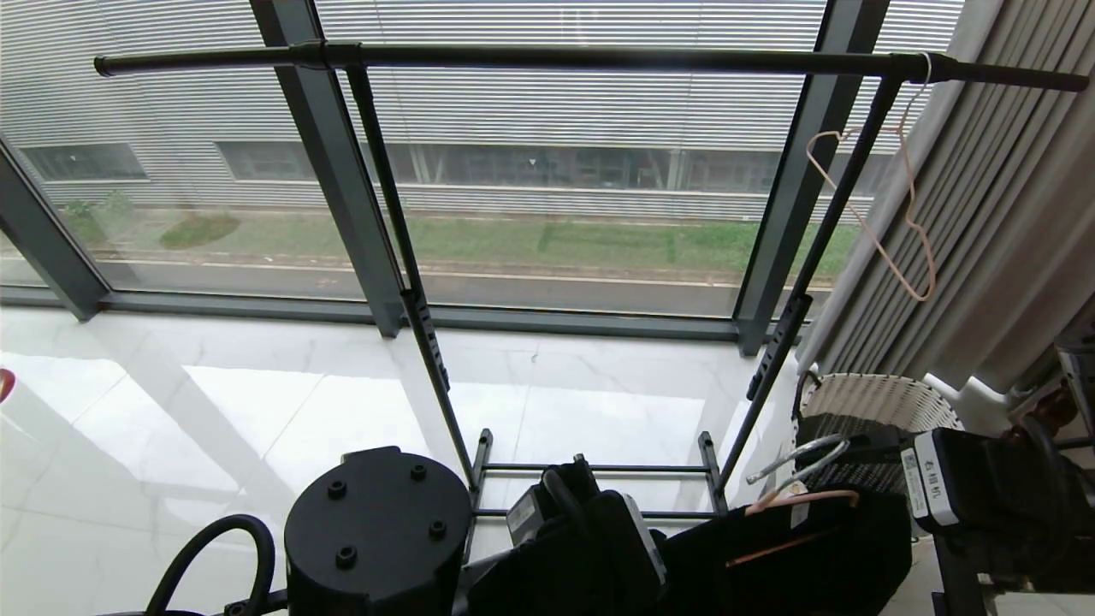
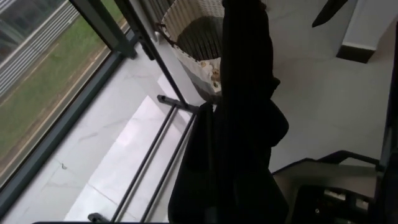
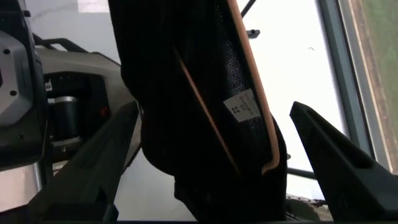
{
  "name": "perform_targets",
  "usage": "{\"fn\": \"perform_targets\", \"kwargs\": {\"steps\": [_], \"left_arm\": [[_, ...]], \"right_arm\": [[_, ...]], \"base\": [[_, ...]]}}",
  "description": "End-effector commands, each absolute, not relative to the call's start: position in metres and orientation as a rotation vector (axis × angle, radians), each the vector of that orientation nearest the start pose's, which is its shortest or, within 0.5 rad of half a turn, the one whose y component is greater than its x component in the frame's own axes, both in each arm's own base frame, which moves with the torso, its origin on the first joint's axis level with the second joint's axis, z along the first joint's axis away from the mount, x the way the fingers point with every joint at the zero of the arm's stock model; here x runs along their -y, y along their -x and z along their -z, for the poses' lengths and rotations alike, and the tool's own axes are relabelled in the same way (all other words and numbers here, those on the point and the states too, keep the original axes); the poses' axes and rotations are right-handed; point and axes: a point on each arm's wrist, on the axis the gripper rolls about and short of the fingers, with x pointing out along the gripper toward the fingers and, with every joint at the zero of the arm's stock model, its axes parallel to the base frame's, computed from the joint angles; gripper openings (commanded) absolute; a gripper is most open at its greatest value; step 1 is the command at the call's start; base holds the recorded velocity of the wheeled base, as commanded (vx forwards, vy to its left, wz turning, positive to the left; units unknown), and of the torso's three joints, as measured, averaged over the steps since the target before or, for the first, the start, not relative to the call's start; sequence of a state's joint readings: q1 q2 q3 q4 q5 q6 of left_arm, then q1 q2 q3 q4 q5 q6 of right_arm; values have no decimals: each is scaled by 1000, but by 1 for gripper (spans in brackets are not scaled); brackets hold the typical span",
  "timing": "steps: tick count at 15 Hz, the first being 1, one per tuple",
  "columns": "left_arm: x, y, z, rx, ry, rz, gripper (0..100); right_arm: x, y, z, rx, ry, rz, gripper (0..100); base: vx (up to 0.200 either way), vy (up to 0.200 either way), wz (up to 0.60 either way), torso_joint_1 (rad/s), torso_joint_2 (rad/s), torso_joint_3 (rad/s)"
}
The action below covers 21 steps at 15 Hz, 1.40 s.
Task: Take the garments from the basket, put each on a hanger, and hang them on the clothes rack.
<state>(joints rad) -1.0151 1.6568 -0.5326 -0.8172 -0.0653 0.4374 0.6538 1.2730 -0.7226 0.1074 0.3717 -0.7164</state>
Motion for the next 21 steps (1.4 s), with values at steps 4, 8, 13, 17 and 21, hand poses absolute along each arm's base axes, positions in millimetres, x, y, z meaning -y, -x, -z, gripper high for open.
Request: {"fn": "perform_targets", "kwargs": {"steps": [4,8,13,17,21], "left_arm": [[234,-123,-147,-16,-539,1183,0],[232,-122,-147,-12,-539,1182,0],[234,-121,-151,37,-521,1179,0],[234,-119,-149,40,-529,1187,0],[234,-120,-149,39,-530,1187,0]], "right_arm": [[-124,-151,-194,-329,718,-1221,100],[-120,-151,-193,-335,720,-1244,100],[-107,-152,-189,-381,669,-1253,100],[-105,-151,-189,-380,665,-1254,100],[-105,-150,-190,-376,666,-1254,0]], "base": [[0,0,0,0,0,0],[0,0,0,0,0,0],[0,0,0,0,0,0],[0,0,0,0,0,0],[0,0,0,0,0,0]]}}
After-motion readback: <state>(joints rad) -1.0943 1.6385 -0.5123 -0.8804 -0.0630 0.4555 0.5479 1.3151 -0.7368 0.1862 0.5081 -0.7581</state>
